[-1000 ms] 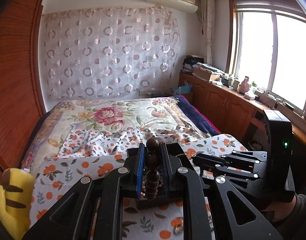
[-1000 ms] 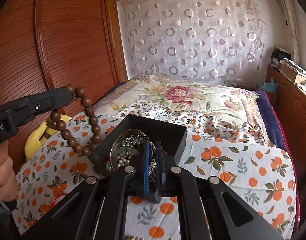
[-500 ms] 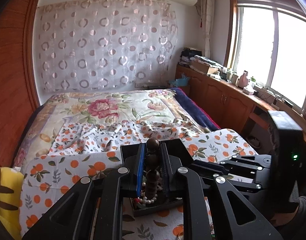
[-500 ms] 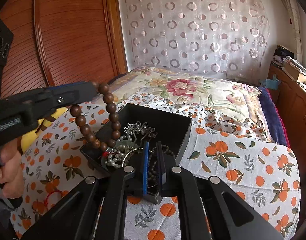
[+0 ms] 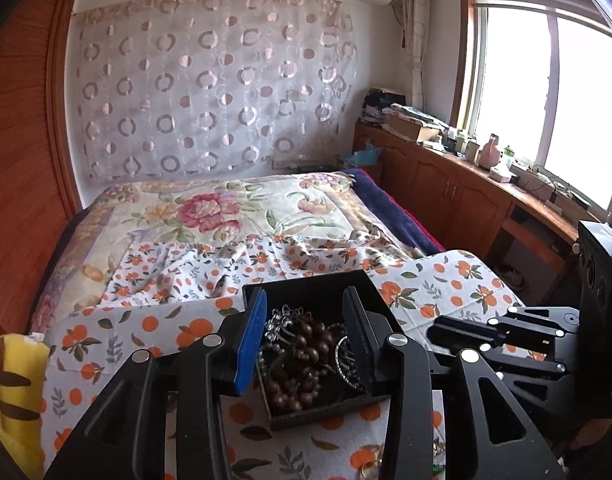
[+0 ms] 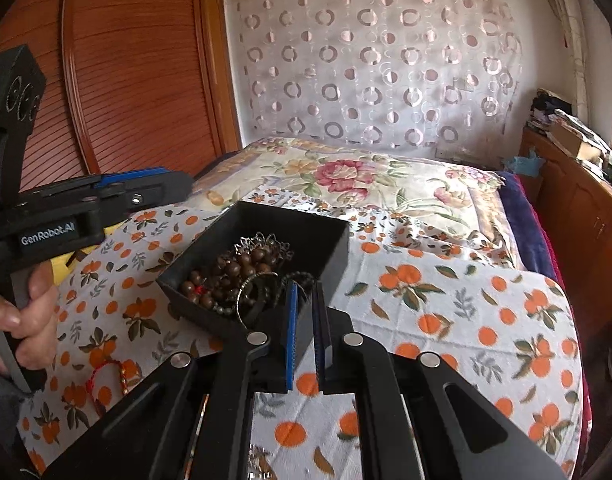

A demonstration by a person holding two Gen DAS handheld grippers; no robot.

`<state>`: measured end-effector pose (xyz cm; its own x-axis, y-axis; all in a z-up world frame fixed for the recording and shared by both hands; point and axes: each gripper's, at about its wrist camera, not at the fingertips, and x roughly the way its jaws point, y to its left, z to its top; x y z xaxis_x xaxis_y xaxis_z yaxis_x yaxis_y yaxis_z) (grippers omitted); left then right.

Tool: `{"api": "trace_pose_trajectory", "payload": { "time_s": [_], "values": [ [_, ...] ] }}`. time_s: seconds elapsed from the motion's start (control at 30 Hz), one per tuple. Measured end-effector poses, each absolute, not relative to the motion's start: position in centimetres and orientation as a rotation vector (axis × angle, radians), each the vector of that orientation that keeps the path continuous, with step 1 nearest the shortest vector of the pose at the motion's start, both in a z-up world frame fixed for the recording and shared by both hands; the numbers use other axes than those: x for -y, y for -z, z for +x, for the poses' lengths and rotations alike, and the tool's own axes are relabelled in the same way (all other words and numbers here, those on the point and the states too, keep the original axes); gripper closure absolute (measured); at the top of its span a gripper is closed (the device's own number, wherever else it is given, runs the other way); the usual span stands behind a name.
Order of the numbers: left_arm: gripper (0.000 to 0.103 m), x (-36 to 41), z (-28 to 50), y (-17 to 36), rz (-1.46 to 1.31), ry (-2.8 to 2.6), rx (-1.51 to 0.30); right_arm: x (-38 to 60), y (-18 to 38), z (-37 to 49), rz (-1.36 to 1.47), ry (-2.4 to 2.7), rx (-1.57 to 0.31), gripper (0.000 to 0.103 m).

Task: Organize jewelry
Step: 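Open both tools over the box and withdraw them toward the remaining jewelry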

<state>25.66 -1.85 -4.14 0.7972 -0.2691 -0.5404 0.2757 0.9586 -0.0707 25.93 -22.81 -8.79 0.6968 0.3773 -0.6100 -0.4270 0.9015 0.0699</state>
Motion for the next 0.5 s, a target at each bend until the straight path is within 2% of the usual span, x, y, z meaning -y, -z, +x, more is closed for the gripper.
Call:
{"api": "trace_pose_trajectory", "payload": {
  "time_s": [0.03, 0.07, 0.1, 0.17, 0.2, 0.27, 0.3, 0.33, 0.4, 0.5],
  "values": [
    [0.060, 1.8, 25.2, 4.1, 0.015, 0.288, -0.577, 23.1, 8.8, 25.4, -0.075, -0.439, -0.658, 0.094],
    [0.057, 1.6, 24.6, 4.1, 0.017, 0.282, -0.574, 23.4, 8.8, 24.9, -0.074, -0.429, -0.655, 0.089],
    [0.051, 1.4, 23.9, 4.1, 0.016, 0.280, -0.572, 23.6, 8.8, 24.3, -0.074, -0.418, -0.647, 0.071],
    [0.050, 0.9, 22.6, 4.3, 0.015, 0.275, -0.575, 24.1, 8.8, 23.2, -0.073, -0.401, -0.624, 0.047],
    [0.050, 0.7, 21.8, 4.5, 0.017, 0.269, -0.580, 24.2, 8.7, 22.8, -0.069, -0.398, -0.617, 0.046],
    [0.035, 0.3, 20.6, 4.9, 0.025, 0.254, -0.585, 24.5, 8.7, 21.8, -0.056, -0.396, -0.612, 0.045],
    [0.027, 0.0, 19.7, 5.2, 0.030, 0.239, -0.583, 24.5, 8.6, 21.5, -0.056, -0.391, -0.612, 0.038],
    [0.026, -0.1, 19.2, 5.3, 0.031, 0.233, -0.583, 24.5, 8.6, 20.9, -0.056, -0.384, -0.606, 0.033],
    [0.023, -0.5, 18.1, 5.9, 0.033, 0.227, -0.600, 24.6, 8.5, 20.0, -0.054, -0.367, -0.586, 0.013],
    [0.022, -1.5, 16.5, 7.1, 0.031, 0.203, -0.627, 24.8, 8.0, 18.7, -0.059, -0.342, -0.548, 0.003]
  ]
}}
